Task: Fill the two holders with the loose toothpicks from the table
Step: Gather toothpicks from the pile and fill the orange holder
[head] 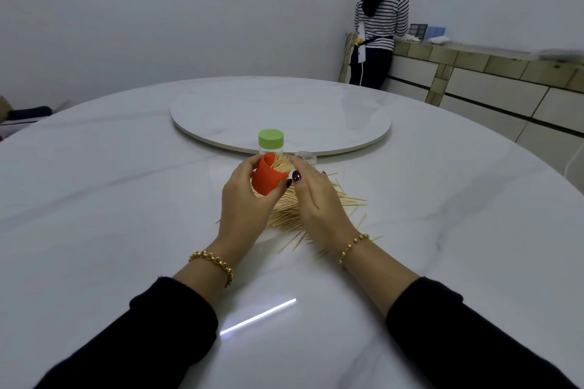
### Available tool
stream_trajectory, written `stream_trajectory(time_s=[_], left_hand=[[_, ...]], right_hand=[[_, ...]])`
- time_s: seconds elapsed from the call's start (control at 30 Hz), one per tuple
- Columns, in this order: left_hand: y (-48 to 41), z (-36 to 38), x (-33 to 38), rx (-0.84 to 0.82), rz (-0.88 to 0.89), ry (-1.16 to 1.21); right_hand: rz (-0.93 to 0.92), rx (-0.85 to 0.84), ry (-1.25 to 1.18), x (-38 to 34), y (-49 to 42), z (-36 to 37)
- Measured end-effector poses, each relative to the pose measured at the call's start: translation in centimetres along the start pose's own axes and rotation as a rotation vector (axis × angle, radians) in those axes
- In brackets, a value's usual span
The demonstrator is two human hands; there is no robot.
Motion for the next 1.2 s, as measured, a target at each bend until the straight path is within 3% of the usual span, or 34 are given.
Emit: stream_trajectory(time_s=[0.27,0.43,0.57,0.9,1.07,1.2], left_hand=[[-0.1,0.0,-0.6,-0.027,-0.035,-0.034],[0.2,0.8,-0.2,-0.094,-0.044,-0.017],[0.4,1.2,-0.1,-0.127,-0.045,-0.009],[0.4,1.4,-0.5,-0.158,-0.061,-0.050],[0.5,1.7,-0.8,-0.163,-0.068,-0.032],[0.6,2.0,-1.0,-0.180,-0.073,-0.037]], right_hand=[[-0.163,0.101,0.004,-2.2,0.4,-1.6],[-0.202,-0.043,0.304,-1.9,0.2,0.2],[-0.109,-0.043,0.391,0.1,-0.4,-0.3],[0.058,0.013,0.225,6.2,-1.7,-4.0],[0.388,-0.131,0.258,13.5,-1.0,-5.3],[0.429,-0.212,0.331,14.6,-1.1,-4.8]])
Point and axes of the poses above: each hand's wrist, its own y-axis away from the middle knuckle, its own z-axis out of the palm, x = y × z, the point moved 10 cm from there along -y, towards the middle knuckle, and after that the axes turned 9 degrees about y, right-handed, at the moved point
